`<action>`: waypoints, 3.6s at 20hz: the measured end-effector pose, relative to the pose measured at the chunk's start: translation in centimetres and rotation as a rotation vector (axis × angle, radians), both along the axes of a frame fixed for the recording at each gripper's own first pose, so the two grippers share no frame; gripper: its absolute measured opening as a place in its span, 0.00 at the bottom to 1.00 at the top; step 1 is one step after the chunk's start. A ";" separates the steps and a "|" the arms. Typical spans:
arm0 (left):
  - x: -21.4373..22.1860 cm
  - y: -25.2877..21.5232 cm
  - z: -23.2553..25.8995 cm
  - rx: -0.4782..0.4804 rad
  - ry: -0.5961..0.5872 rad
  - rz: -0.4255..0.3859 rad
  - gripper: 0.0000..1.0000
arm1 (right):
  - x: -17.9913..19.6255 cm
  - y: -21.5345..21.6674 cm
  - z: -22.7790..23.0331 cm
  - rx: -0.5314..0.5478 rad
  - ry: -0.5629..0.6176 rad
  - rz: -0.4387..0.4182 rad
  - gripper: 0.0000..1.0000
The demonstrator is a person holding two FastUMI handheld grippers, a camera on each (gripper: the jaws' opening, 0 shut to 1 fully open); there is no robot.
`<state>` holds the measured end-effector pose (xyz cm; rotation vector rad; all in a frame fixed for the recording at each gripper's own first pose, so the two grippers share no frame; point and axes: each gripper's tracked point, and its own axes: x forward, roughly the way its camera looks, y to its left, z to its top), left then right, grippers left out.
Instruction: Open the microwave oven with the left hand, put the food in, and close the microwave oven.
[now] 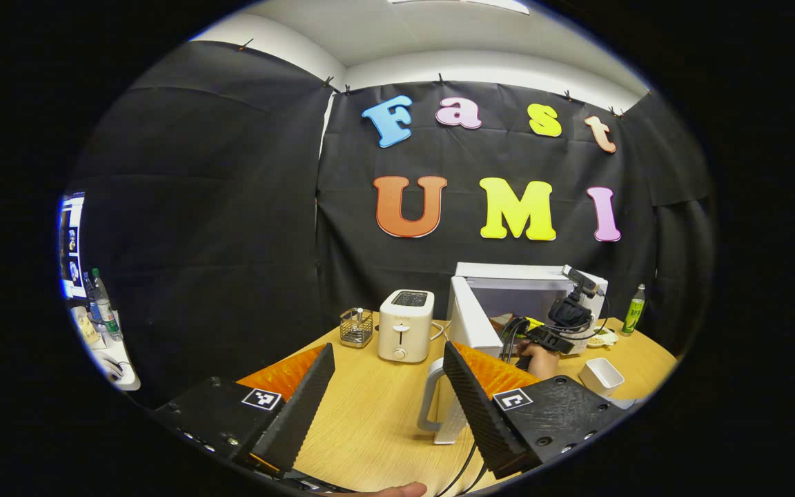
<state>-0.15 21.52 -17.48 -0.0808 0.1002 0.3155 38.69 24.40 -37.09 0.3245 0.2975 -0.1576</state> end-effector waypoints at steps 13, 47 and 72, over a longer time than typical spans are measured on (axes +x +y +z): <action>0.8 5.5 -4.1 -0.044 0.060 0.015 0.94 | -12.2 -3.7 10.9 -0.094 -0.076 0.182 0.91; 9.9 -7.6 -10.0 -0.045 -0.025 -0.461 0.00 | -37.0 -18.3 29.2 -0.203 -0.366 0.313 0.91; 29.5 -25.7 -9.0 -0.135 -0.038 -0.609 0.00 | -27.9 -27.6 21.9 -0.178 -0.320 0.324 0.91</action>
